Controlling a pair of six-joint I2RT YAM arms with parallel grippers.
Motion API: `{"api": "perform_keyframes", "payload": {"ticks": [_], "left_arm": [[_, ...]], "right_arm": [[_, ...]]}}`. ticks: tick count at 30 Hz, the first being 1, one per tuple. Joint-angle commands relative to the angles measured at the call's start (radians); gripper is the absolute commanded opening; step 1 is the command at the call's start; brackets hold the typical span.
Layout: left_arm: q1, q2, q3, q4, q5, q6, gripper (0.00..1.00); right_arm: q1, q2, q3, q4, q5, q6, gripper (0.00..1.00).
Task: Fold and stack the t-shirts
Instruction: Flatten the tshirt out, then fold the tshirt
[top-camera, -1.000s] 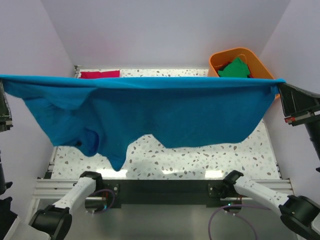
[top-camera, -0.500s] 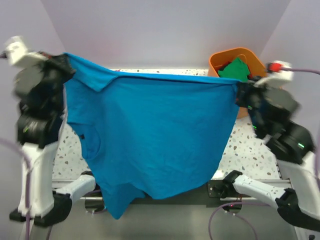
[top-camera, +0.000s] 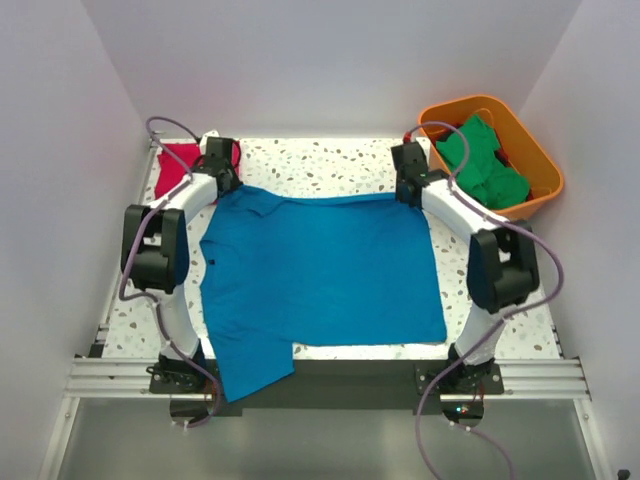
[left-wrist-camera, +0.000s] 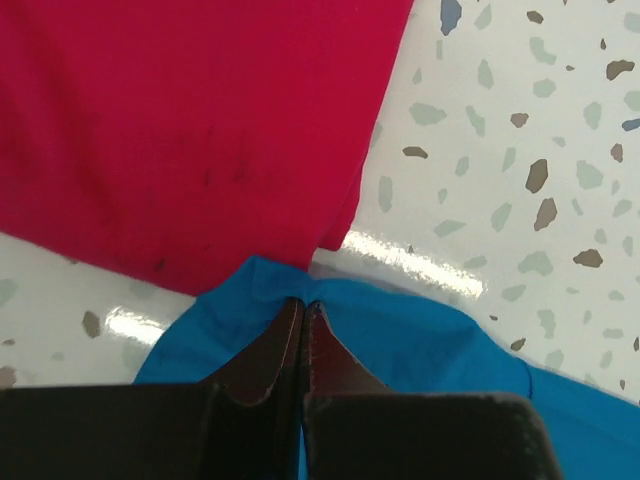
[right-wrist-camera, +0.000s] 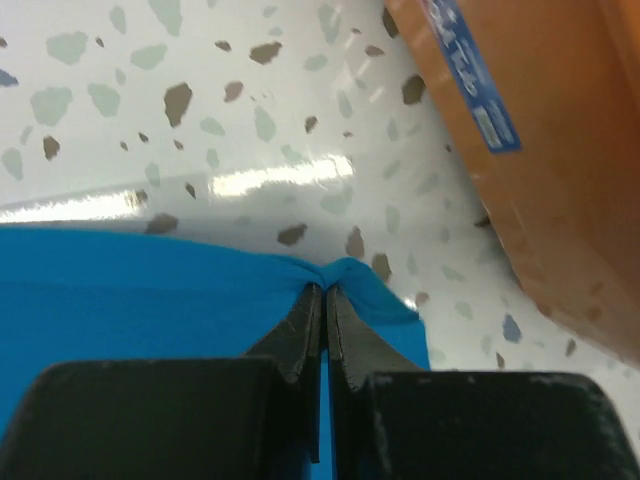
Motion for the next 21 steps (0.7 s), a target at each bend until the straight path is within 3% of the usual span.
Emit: {"api": "perform_keyframes", "payload": {"ticks": [1, 7, 11, 21], "left_arm": [[0.009, 0.031, 0.11, 0.164, 0.038, 0.036, 0.0], [0.011, 0.09, 0.147, 0.132, 0.032, 0.047, 0.0], [0.011, 0.029, 0.11, 0.083, 0.032, 0.034, 0.0], [0.011, -0.274, -0.244, 0.046, 0.069, -0.045, 0.0]], "right_arm": [[-0.02, 0.065, 0.158, 0.104, -0.047, -0.039, 0.0], [-0.043, 0.17, 0.264, 0.077, -0.048, -0.063, 0.0], [-0.052, 0.161, 0.259, 0.061, -0.064, -0.085, 0.0], [-0.053, 0.064, 0.158, 0.078, -0.119, -0.325, 0.0]]}}
